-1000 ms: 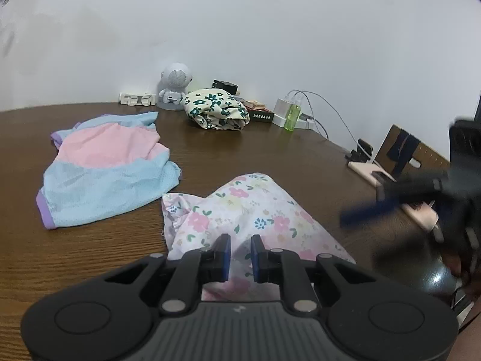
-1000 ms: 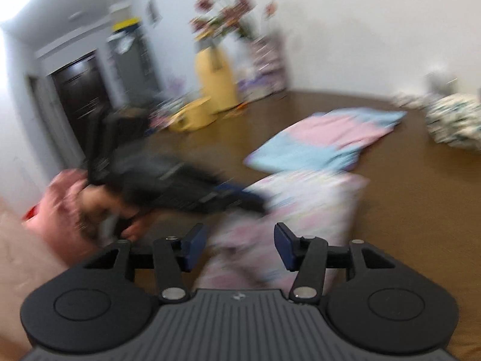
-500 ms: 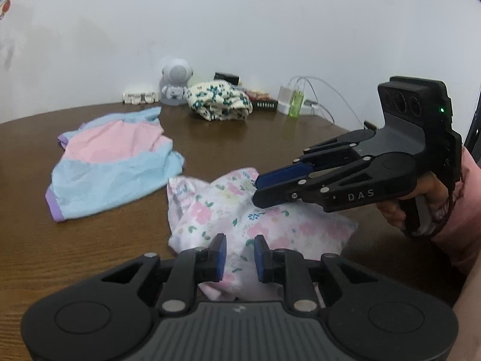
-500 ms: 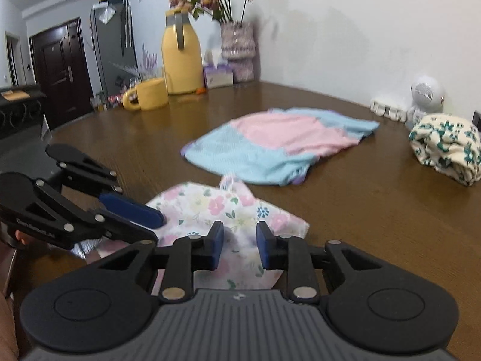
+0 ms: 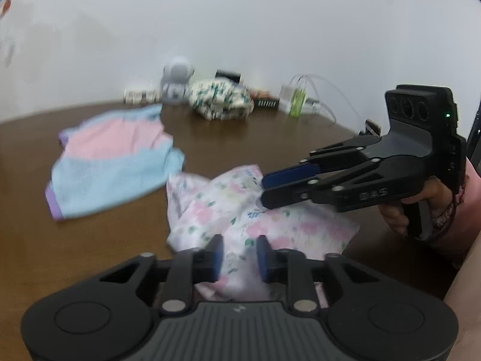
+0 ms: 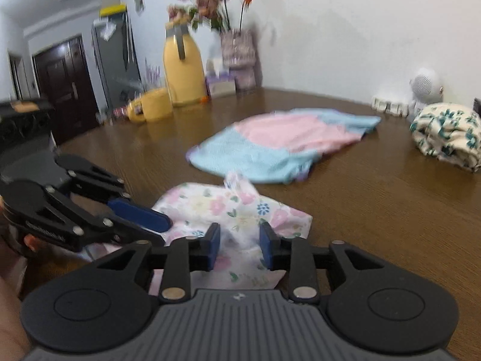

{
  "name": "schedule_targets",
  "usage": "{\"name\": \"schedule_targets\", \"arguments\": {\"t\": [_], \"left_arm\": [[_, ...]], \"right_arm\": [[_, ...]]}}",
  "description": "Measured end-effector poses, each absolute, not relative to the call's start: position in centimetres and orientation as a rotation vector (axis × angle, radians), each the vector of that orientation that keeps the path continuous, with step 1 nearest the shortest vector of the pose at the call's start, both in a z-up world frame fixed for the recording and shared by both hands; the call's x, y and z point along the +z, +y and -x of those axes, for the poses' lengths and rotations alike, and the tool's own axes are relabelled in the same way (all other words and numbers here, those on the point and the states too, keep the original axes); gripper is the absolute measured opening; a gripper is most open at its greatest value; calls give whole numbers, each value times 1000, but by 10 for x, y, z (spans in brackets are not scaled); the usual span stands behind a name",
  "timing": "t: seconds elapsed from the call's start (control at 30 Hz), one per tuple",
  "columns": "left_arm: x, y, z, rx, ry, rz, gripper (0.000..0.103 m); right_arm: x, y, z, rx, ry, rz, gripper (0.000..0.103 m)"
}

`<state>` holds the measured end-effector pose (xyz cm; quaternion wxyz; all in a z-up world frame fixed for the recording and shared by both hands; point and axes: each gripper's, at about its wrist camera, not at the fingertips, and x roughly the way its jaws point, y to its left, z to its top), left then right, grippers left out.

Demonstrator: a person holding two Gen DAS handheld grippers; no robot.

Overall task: Fold clothes
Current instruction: 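Position both grippers around the folded floral dress bundle, then grasp the folded floral dress bundle with both grippers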

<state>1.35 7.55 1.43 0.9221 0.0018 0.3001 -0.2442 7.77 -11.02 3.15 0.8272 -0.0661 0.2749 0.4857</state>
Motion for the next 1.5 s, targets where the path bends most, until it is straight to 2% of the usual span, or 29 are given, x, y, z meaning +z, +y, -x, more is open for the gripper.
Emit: {"name": "schedule_targets", "arguments": {"t": [0.17, 0.33, 0.57, 0.93, 1.0, 1.03, 1.07, 1.1, 1.13, 1.23, 1.27, 1.33, 1.5], "left_arm": [[26, 68, -21, -493, 585, -62, 37], [23, 61, -33, -481, 610, -98, 33], [11, 60, -37, -462, 645, -99, 33], [10, 55, -33, -443, 637, -127, 33], [13, 53, -31, -441, 634, -132, 41], [15, 53, -29, -441, 625, -131, 46], [18, 53, -26, -438, 612, -129, 61], [22, 54, -21, -431, 592, -124, 74], [25, 54, -16, -424, 571, -118, 76], [35, 59, -2, -410, 515, -80, 90], [38, 61, 2, -404, 497, -66, 100], [43, 64, 11, -393, 467, -36, 103], [46, 69, 31, -366, 445, 11, 103]], "right_arm": [[53, -121, -46, 1056, 506, 184, 35], [37, -114, -31, 1032, 554, 277, 35], [23, -108, -34, 1024, 608, 291, 36], [20, -107, -26, 1005, 577, 321, 36], [22, -110, -24, 999, 574, 308, 38], [24, -113, -23, 994, 575, 292, 47], [26, -115, -21, 990, 576, 276, 55], [28, -118, -20, 985, 576, 259, 72], [30, -121, -19, 981, 577, 243, 80], [37, -130, -15, 967, 579, 193, 83], [39, -133, -14, 962, 579, 177, 88], [43, -139, -11, 952, 581, 144, 102], [40, -154, -5, 891, 637, -8, 103]]}}
